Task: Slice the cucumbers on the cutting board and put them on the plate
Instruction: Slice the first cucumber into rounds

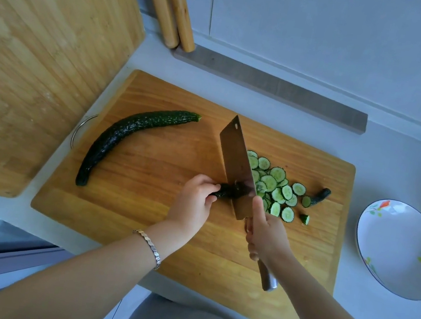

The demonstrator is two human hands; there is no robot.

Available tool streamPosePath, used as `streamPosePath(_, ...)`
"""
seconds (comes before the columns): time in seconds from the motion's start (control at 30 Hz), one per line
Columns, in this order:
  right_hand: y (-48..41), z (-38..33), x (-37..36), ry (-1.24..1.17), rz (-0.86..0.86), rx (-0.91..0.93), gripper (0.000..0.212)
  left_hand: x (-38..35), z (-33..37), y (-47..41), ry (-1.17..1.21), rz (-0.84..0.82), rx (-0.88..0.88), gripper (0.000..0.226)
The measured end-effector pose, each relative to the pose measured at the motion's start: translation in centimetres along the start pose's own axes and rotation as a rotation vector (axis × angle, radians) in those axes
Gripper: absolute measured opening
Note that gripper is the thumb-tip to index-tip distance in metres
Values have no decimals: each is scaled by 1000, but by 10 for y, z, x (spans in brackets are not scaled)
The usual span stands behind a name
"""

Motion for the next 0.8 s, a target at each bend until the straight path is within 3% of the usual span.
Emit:
streamPosePath(0.17, 14, -6, 13, 33, -13, 52, 54, 2, -4, 2, 24, 36, 74, 24)
streamPosePath(0.5, 17, -11, 7, 167, 22, 91, 54, -1, -1, -1, -13, 25, 27, 24)
streamPosePath(0.8, 1, -2, -12, 100, 51, 70, 53, 2, -2, 1, -2, 49, 40, 18)
Point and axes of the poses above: each hand's wrist, its own y-axis away from the middle knuckle, its own x-axis out of the back of the hand, z = x × y, the point moved 8 cm from there along -y, towards the middle knuckle, and after that the axes turned 10 degrees about -x, right-handed, at the moved point
